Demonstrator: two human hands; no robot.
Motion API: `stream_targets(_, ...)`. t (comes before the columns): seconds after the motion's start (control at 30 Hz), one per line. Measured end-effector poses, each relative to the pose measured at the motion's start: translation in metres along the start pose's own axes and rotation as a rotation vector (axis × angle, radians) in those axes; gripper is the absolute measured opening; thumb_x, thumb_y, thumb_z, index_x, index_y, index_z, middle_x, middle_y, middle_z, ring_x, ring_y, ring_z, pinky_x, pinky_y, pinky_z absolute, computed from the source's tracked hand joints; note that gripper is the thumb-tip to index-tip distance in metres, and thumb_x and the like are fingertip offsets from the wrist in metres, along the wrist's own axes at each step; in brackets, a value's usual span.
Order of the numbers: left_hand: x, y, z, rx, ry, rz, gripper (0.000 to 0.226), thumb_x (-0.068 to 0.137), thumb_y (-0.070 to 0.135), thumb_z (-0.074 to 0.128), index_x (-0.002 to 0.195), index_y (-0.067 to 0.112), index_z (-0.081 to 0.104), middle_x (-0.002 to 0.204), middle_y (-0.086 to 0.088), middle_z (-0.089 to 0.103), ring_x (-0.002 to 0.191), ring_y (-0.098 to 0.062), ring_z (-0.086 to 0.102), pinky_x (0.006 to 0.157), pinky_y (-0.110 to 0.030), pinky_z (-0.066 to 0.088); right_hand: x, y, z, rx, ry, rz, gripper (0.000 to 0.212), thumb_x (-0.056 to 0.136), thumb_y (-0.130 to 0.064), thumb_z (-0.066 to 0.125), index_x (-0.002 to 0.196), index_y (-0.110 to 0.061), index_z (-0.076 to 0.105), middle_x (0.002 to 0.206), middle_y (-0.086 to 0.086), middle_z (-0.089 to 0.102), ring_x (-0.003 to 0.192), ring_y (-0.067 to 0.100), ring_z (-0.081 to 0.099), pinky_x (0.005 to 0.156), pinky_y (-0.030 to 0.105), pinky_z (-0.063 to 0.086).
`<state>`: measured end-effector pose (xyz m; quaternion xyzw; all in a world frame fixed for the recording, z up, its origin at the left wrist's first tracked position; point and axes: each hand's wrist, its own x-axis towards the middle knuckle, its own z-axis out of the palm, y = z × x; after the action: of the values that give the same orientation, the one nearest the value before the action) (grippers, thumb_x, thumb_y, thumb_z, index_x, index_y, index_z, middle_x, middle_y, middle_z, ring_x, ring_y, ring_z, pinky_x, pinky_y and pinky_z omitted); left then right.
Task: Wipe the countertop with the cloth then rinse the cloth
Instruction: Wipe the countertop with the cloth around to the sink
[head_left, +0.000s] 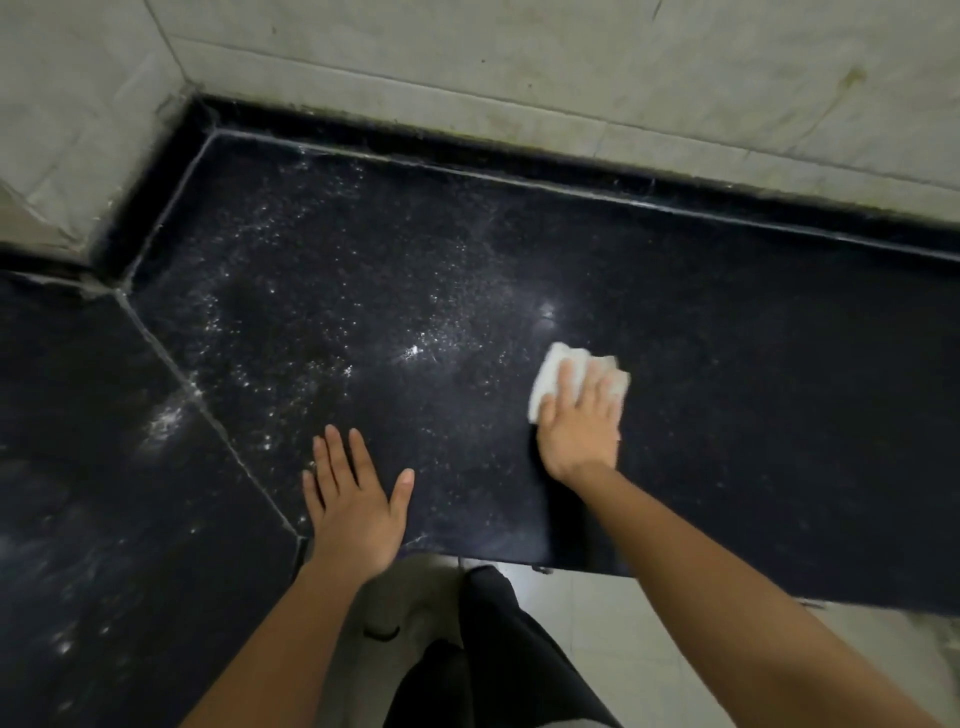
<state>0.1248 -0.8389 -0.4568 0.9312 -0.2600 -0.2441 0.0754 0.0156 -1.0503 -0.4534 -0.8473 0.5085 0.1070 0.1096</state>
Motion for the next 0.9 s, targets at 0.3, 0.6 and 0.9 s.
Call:
stream_targets(0.3,0.0,-0.001,-0.003,0.006,-0.039,-0.005,0.082,0.088,0.065,0.004,0.14,0.01,-0.029,0.149,-0.009,-0.036,0.132,-0.018,-0.038,0.113,-0.042,-0.018,0.027,0.026,-0.009,-0.232,-0.076,-1.033,0.058,0.1,-0.044,0.013,0.152,-0.019,0.011,0.159,0.008,0.006,0.147,0.024,0.001,0.117,0.035,-0.002)
stream_targets(0.6,0.001,-0.006,0.008,-0.006,0.043,0.015,0.095,0.069,0.074,-0.026,0.14,0.012,-0.026,0.147,-0.007,-0.037,0.136,-0.02,-0.036,0.112,-0.039,-0.019,0.129,0.009,-0.034,-0.007,-0.025,-0.034,0.06,0.1,-0.037,0.012,0.152,-0.008,0.001,0.158,0.023,-0.006,0.145,0.035,-0.013,0.118,0.047,-0.007)
stream_targets(0.9,0.006,-0.009,0.019,0.08,0.134,0.004,0.083,0.09,0.066,0.0,0.147,0.005,-0.001,0.156,-0.016,-0.002,0.143,-0.024,-0.01,0.113,-0.041,-0.006,0.02,-0.081,0.007,-0.072,-0.159,-0.967,0.058,0.098,-0.041,0.01,0.153,-0.021,0.004,0.16,0.008,-0.008,0.146,0.024,-0.017,0.117,0.036,-0.013)
